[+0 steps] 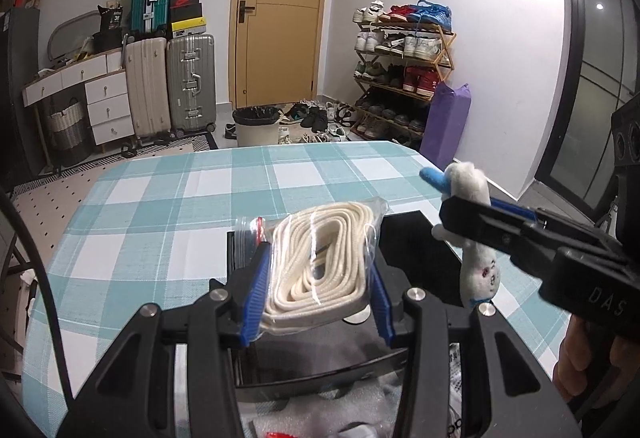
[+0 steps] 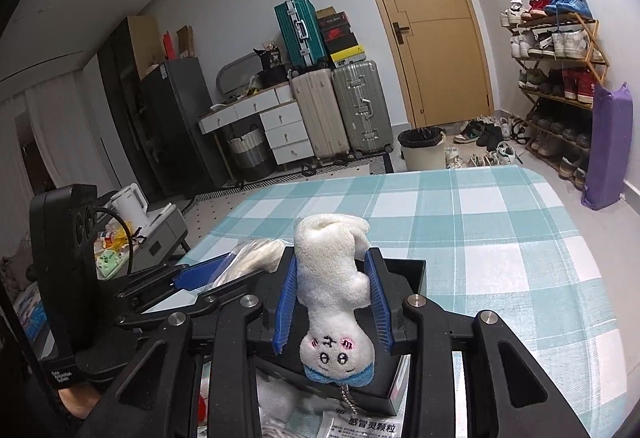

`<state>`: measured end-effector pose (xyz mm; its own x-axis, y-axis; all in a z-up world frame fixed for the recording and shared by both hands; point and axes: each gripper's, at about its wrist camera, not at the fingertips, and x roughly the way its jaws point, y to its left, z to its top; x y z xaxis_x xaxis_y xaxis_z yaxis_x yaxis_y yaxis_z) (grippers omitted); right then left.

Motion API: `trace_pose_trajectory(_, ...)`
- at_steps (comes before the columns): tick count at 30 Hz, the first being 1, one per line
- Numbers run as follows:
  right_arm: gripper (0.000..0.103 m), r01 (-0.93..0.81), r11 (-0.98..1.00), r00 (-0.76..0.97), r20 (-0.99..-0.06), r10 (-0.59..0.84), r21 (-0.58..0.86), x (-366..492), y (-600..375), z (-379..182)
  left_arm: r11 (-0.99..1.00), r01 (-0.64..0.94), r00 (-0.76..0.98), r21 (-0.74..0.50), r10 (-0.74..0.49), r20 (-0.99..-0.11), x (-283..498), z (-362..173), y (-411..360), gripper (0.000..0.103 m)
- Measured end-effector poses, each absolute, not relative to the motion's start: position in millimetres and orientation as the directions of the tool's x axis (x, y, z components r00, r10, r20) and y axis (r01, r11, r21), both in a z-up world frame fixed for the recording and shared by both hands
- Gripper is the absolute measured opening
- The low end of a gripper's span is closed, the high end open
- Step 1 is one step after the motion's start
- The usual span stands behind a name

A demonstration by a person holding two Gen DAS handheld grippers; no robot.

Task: Organize soft objects
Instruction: 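Lower both items into the black box and open both grippers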

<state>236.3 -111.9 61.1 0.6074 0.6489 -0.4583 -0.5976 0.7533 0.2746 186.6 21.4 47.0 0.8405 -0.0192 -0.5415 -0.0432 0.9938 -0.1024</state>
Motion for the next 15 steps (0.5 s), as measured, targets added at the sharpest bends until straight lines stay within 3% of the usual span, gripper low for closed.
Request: trace_pose_trajectory(15, 0.034, -0.59, 0.778, 0.609, -0.514, 0.605, 0.218, 253, -95, 45, 0.995, -0.053, 0.82, -0.08, -0.002, -0.572, 198, 29, 21, 0.044)
